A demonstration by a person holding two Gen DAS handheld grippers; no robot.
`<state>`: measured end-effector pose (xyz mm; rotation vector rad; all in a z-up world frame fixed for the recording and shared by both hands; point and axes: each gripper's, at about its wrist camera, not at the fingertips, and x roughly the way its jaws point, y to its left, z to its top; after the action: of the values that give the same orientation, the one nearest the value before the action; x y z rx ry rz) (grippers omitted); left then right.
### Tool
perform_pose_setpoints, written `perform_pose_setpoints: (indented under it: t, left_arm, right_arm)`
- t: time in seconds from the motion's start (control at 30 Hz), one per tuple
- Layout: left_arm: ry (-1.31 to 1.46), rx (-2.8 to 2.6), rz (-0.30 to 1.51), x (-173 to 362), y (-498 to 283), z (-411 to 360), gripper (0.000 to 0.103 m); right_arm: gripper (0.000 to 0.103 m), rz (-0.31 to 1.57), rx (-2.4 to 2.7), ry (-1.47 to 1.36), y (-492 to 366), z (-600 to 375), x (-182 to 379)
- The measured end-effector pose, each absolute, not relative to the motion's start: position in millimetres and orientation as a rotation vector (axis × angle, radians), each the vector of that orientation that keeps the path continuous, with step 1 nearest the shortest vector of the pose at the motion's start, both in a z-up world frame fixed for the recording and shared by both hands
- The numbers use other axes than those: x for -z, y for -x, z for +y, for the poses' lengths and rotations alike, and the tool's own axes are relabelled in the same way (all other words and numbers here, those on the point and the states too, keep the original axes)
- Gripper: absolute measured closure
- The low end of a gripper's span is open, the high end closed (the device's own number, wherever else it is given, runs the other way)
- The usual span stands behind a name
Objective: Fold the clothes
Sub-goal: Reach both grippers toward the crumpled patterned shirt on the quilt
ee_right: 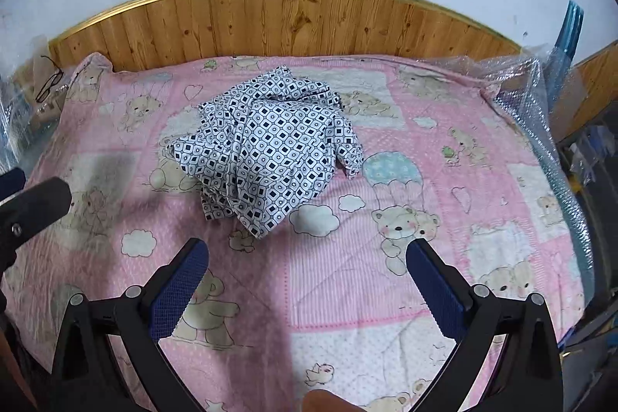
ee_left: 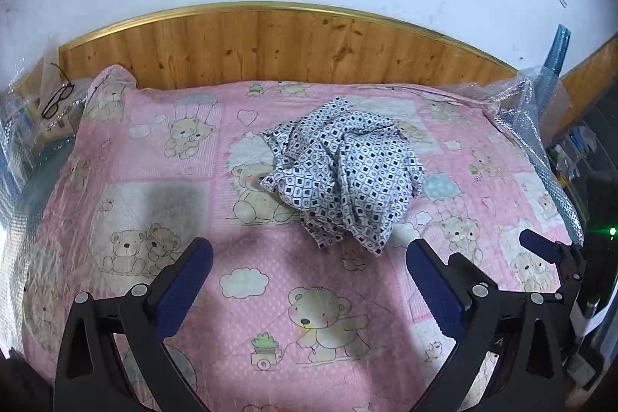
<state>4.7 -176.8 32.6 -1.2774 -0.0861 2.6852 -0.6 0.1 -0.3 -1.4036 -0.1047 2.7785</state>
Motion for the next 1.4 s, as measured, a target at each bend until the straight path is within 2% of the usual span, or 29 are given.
perform_pose_setpoints:
  t: [0.17, 0.23, 0.33, 0.47, 0.63, 0.7, 0.73, 0.77, 0.8, 0.83, 0.87, 0.9, 0.93, 0.97, 1.1, 1.4]
  left_arm:
    - [1.243, -2.711, -0.044, -38, -16, -169, 0.002]
    - [1.230, -2.722, -0.027, -40, -20, -166, 0.002]
    - [1.214, -2.730, -0.021, -50, -31, -173, 0.002]
    - [1.216, -2.773, 0.002, -55, -41, -177, 0.002]
    - [1.217, -2.745, -0.014, -57, -50, -180, 0.004]
    - [1.220, -2.738, -0.011, -58, -52, -178, 0.009]
    - [1.220, -2.740, -0.009, -58, -53, -176, 0.019]
    - [1.221, -2.744, -0.007, -59, -54, -175, 0.025]
    - [1.224, -2.744, -0.006, -60, -54, -175, 0.036]
    - [1.227, -2.742, -0.005, -60, -54, -174, 0.046]
    - [1.232, -2.734, -0.008, -60, -54, -173, 0.050]
    - [1.234, -2.726, -0.014, -59, -54, -173, 0.057]
    - [1.236, -2.719, -0.020, -59, -54, -173, 0.066]
    - [1.239, -2.709, -0.027, -58, -54, -172, 0.070]
    - [1.256, -2.672, -0.044, -52, -52, -171, 0.101]
    - [1.295, -2.666, -0.027, -45, -37, -163, 0.102]
  right_arm:
    - [0.000, -0.050, -2.799, 1.431, 3, 2, 3]
    - [0.000, -0.056, -2.849, 1.360, -13, 9, -4]
    - [0.000, -0.090, -2.826, 1.396, -20, -1, -10]
    - [0.000, 0.006, -2.842, 1.385, -36, 0, -1]
    - [0.001, -0.112, -2.807, 1.358, -34, -6, -7]
    - [0.001, -0.147, -2.800, 1.346, -35, -7, -7]
    - [0.006, -0.152, -2.799, 1.349, -36, -8, -6]
    - [0.019, -0.147, -2.801, 1.361, -36, -6, -6]
    - [0.029, -0.130, -2.799, 1.383, -34, -4, -6]
    - [0.051, -0.110, -2.796, 1.411, -34, -2, -4]
    - [0.067, -0.098, -2.794, 1.430, -34, 1, -2]
    - [0.073, -0.090, -2.796, 1.440, -35, 2, -1]
    - [0.087, -0.091, -2.807, 1.436, -35, 2, -2]
    - [0.096, -0.089, -2.821, 1.429, -36, 2, -3]
    - [0.103, -0.064, -2.878, 1.410, -38, -1, -11]
    - [0.103, -0.048, -2.898, 1.399, -26, -2, -12]
